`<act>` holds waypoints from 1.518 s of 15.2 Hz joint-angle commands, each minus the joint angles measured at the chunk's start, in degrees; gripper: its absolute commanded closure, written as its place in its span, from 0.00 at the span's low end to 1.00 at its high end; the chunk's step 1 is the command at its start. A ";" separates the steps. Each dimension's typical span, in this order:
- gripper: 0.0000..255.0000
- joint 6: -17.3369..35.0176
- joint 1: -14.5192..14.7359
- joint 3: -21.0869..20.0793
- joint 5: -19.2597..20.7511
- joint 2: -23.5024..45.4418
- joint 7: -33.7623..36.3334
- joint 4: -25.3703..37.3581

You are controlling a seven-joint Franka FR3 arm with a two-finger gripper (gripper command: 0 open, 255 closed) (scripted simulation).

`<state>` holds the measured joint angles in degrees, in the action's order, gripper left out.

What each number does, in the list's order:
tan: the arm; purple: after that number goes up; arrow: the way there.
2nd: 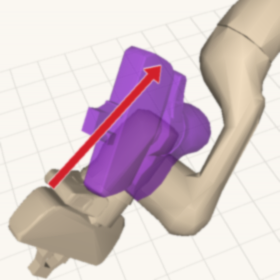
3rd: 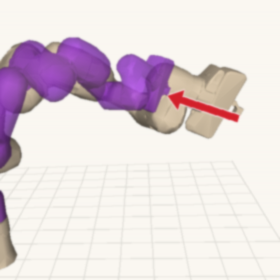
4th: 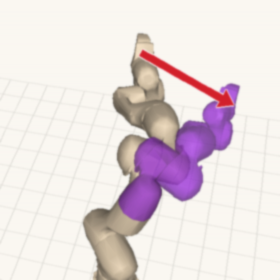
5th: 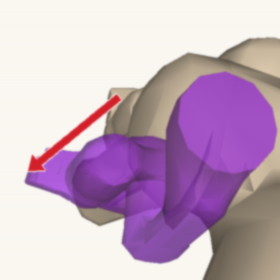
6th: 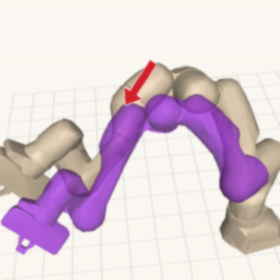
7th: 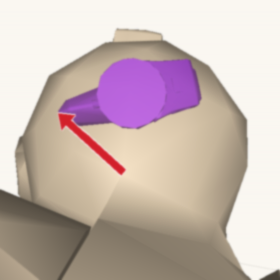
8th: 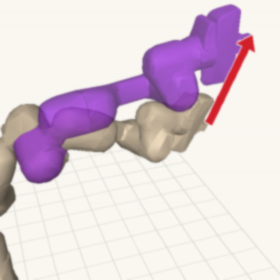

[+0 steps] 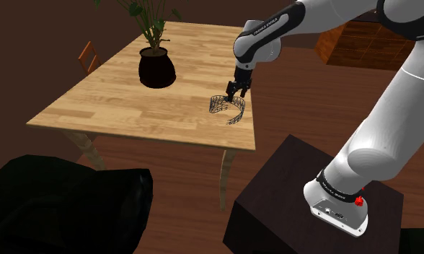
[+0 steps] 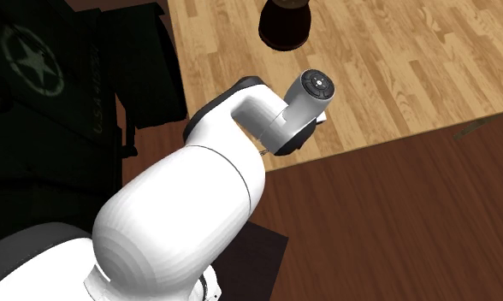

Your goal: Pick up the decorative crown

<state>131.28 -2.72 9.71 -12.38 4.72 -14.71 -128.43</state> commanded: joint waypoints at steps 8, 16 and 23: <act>1.00 0.51 -0.08 0.04 -0.16 0.29 -0.31 -0.24; 1.00 -2.96 -0.01 0.15 0.98 -2.10 0.93 1.00; 1.00 -8.04 -0.05 0.24 2.29 -4.97 2.36 3.38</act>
<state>124.16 -2.76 9.95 -10.26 -0.02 -12.57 -125.75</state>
